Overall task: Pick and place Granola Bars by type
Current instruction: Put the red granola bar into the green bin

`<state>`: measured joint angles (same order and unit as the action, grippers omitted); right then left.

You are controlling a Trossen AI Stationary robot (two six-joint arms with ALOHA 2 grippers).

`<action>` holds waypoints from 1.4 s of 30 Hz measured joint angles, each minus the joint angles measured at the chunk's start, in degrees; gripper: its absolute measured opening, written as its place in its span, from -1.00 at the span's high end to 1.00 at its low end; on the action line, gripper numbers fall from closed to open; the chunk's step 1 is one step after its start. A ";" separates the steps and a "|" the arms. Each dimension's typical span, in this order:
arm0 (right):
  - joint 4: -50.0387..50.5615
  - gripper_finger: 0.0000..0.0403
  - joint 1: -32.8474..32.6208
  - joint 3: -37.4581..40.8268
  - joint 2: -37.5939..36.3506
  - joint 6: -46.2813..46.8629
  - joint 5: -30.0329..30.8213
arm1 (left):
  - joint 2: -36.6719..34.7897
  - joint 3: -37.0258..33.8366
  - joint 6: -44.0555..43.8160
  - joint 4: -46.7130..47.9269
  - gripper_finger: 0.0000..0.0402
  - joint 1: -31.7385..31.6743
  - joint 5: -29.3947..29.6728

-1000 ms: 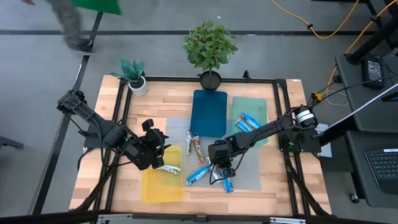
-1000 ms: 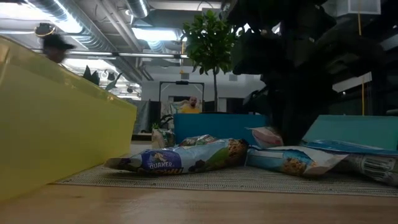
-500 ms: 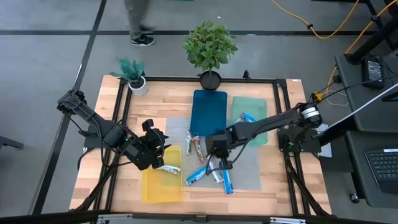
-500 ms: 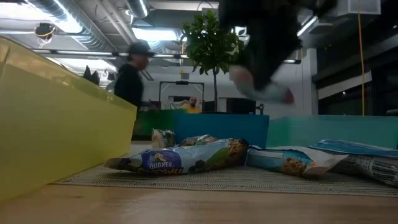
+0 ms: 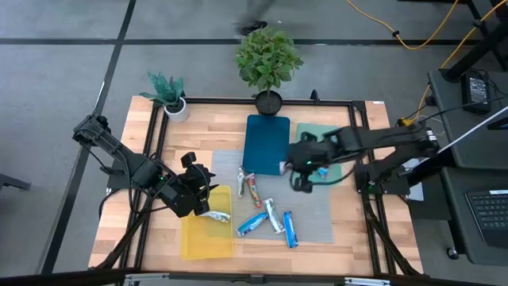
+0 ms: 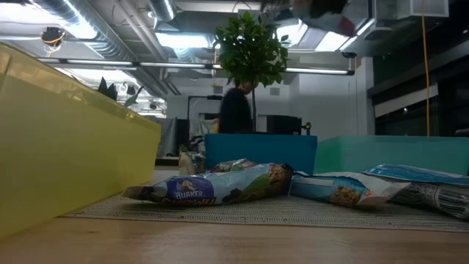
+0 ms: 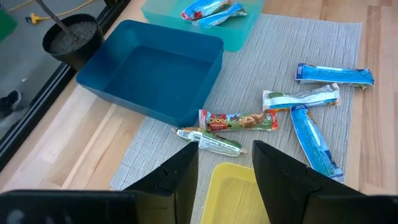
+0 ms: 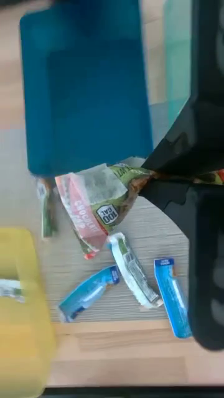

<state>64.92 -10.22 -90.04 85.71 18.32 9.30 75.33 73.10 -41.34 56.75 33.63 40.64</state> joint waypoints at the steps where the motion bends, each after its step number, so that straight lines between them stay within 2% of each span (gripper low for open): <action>1: 0.45 0.94 0.00 0.00 -1.11 1.21 0.08 | 0.00 0.00 0.00 0.00 0.29 0.00 0.00; 5: 3.41 0.93 1.50 0.02 -4.71 5.62 0.13 | 0.00 0.00 0.17 0.00 0.29 0.00 0.00; 10: 9.13 0.89 6.94 0.02 -8.15 6.63 0.25 | 0.00 0.00 0.13 0.00 0.29 0.01 0.21; 16: 12.42 0.93 16.79 0.02 -12.26 0.95 -0.13 | 0.00 0.00 -0.29 0.00 0.29 0.01 0.28; 21: 13.16 0.90 24.55 0.02 -14.03 -4.60 -3.90 | 0.00 0.00 -2.38 0.00 0.29 0.00 0.37; 27: 13.94 0.88 33.05 0.02 -13.26 -13.42 -4.92 | 0.00 0.00 -3.82 0.01 0.29 0.00 0.40; 32: 13.48 0.93 40.52 0.44 -10.39 -20.45 -5.24 | 0.00 0.00 -4.60 0.00 0.29 0.00 2.76; 37: 10.41 0.91 46.91 5.28 -7.84 -24.75 -11.10 | 0.00 0.00 -5.85 0.00 0.29 0.00 5.07; 42: 4.66 0.89 49.57 15.02 -7.45 -24.88 -14.68 | 0.00 0.00 -8.35 0.00 0.29 0.00 6.10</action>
<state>69.58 39.35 -75.02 78.26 -6.57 -5.38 75.33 73.10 -49.69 56.75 33.63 46.74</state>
